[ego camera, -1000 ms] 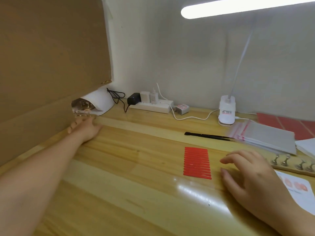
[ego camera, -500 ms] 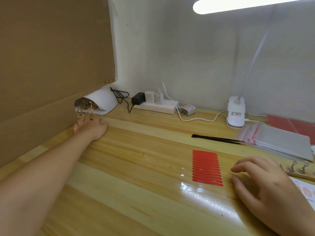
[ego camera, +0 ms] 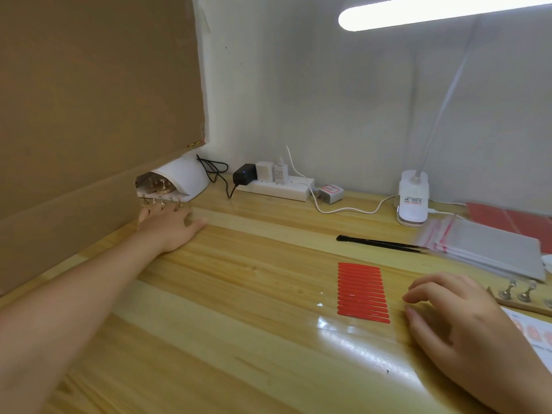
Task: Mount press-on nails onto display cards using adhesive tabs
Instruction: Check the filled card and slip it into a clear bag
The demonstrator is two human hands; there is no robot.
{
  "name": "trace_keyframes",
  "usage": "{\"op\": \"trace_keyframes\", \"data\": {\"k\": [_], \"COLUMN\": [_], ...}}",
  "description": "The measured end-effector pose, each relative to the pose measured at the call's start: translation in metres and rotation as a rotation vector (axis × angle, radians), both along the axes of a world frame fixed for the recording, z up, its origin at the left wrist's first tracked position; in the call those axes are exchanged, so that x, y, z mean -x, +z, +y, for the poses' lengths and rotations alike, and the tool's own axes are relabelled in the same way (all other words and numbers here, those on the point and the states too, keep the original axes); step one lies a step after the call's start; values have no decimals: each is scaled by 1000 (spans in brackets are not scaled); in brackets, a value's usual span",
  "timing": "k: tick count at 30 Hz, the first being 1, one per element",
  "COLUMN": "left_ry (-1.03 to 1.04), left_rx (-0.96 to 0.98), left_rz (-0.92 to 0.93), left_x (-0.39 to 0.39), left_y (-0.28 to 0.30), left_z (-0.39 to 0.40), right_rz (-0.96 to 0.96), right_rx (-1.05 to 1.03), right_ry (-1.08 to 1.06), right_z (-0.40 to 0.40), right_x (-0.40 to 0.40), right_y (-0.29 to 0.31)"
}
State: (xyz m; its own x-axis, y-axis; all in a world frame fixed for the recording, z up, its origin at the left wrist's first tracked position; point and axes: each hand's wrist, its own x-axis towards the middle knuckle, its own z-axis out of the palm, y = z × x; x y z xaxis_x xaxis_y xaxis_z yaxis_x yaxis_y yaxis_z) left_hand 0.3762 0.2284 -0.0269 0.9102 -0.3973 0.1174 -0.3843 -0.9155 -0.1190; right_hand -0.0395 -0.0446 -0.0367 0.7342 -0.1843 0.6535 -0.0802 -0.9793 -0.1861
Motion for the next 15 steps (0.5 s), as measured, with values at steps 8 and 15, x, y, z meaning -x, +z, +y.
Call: {"op": "trace_keyframes", "data": {"k": [8, 15], "left_ry": [-234, -288], "left_rx": [48, 692], "left_rz": [-28, -261], "left_x": [41, 74], "left_y": [-3, -3], "left_z": [-21, -44], "right_rz": [24, 53], "right_rx": [-4, -20], "right_ry": [-5, -15], "right_z": [5, 6], "right_x": [1, 2], "right_y": [4, 5]}}
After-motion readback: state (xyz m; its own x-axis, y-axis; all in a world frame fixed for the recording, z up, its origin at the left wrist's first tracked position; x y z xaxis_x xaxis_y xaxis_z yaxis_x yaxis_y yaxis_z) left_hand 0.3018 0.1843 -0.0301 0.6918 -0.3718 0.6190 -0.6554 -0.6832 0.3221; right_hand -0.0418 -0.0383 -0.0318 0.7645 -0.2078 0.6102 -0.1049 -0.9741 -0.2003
